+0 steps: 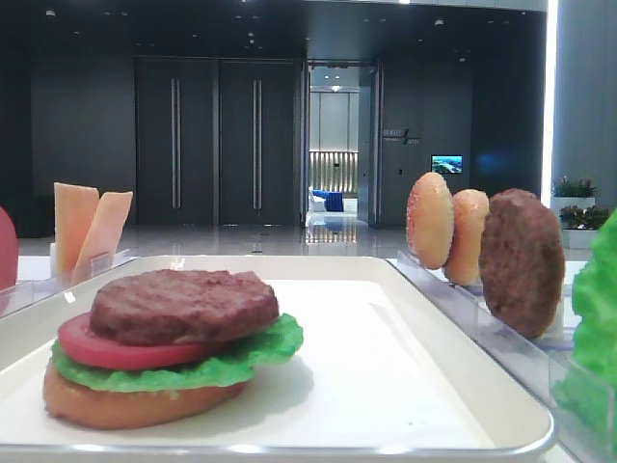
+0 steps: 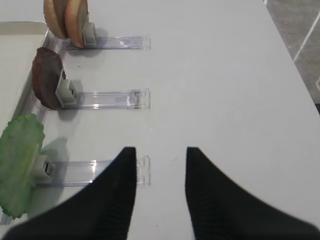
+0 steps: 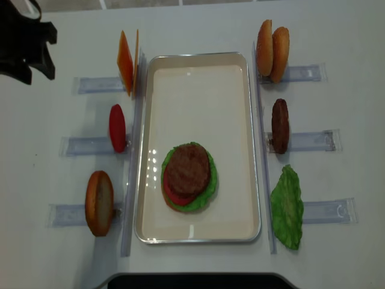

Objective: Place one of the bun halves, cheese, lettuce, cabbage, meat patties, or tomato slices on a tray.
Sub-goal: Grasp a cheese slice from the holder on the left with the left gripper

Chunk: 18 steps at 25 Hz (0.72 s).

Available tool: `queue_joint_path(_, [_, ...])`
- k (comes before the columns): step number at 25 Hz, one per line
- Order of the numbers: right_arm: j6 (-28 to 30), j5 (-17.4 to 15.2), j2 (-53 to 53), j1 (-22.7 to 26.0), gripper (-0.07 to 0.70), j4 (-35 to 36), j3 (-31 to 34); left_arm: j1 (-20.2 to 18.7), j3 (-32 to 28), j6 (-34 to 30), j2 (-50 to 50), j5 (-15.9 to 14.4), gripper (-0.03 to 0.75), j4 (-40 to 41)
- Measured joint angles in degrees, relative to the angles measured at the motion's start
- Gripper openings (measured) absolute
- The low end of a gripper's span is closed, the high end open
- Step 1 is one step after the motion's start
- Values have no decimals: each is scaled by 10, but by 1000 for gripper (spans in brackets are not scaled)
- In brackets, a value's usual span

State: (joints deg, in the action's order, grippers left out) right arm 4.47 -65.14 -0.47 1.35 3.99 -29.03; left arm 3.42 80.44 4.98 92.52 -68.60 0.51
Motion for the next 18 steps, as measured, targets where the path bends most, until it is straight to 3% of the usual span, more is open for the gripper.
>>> queue_joint_path(11, [0, 0, 0, 0, 236, 0, 0, 0, 187, -8, 144, -14, 391, 0])
queue_joint_path(18, [0, 0, 0, 0, 236, 0, 0, 0, 255, -11, 208, -15, 391, 0])
